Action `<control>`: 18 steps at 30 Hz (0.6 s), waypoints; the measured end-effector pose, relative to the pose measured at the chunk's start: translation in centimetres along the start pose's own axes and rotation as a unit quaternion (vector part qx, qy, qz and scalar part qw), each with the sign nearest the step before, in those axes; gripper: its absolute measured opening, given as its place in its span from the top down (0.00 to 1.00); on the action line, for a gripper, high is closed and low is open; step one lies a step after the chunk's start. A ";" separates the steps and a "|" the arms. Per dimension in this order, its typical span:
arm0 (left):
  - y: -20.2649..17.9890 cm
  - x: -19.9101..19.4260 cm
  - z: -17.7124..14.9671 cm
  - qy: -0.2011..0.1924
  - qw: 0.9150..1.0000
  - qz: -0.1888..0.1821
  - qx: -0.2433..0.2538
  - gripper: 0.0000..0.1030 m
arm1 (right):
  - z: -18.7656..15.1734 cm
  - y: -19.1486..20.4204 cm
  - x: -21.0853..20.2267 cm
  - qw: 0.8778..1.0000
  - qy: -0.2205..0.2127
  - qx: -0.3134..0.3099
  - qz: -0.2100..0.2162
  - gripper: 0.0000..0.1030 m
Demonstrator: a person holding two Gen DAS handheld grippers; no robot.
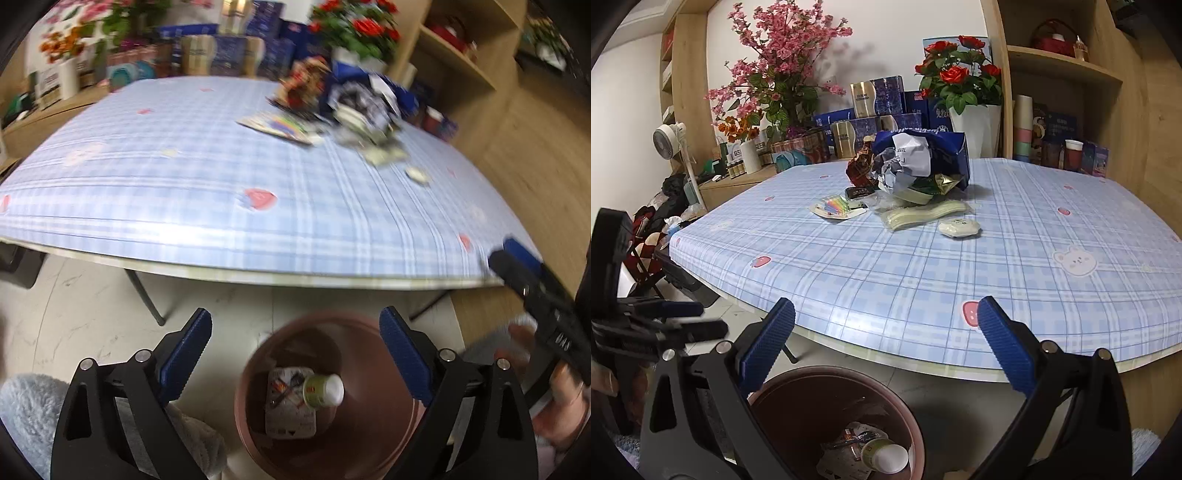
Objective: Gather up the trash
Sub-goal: 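Carry the wrapped spork over the brown bin and open the left tool, then grasp the blue luckin coffee bag with the right tool while the left tool grasps the grey paper bag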
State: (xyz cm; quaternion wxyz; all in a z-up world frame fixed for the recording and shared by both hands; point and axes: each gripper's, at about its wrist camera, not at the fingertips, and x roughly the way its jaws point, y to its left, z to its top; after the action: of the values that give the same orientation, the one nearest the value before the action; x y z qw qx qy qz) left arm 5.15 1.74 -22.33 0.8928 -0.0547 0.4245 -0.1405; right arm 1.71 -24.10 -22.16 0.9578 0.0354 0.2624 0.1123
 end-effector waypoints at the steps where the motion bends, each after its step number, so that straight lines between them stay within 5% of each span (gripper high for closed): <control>1: 0.3 -0.3 0.0 -0.008 1.000 0.003 -0.007 0.12 | 0.0 -0.1 0.0 1.000 0.000 0.001 0.000 0.05; 10: 3.3 -2.6 1.0 -0.066 0.995 0.025 -0.071 0.10 | -0.1 -0.6 0.5 1.000 0.009 0.016 -0.003 0.05; 18: 3.9 -3.2 1.6 -0.081 0.994 0.040 -0.066 0.10 | 0.1 -0.6 1.1 1.000 0.023 0.013 -0.006 0.05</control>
State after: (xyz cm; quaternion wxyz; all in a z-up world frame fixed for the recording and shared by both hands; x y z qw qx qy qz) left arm 5.32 6.39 -19.78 0.9235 -0.1077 0.3613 -0.0711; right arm 2.84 -24.41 -22.73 0.9517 0.0441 0.2857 0.1038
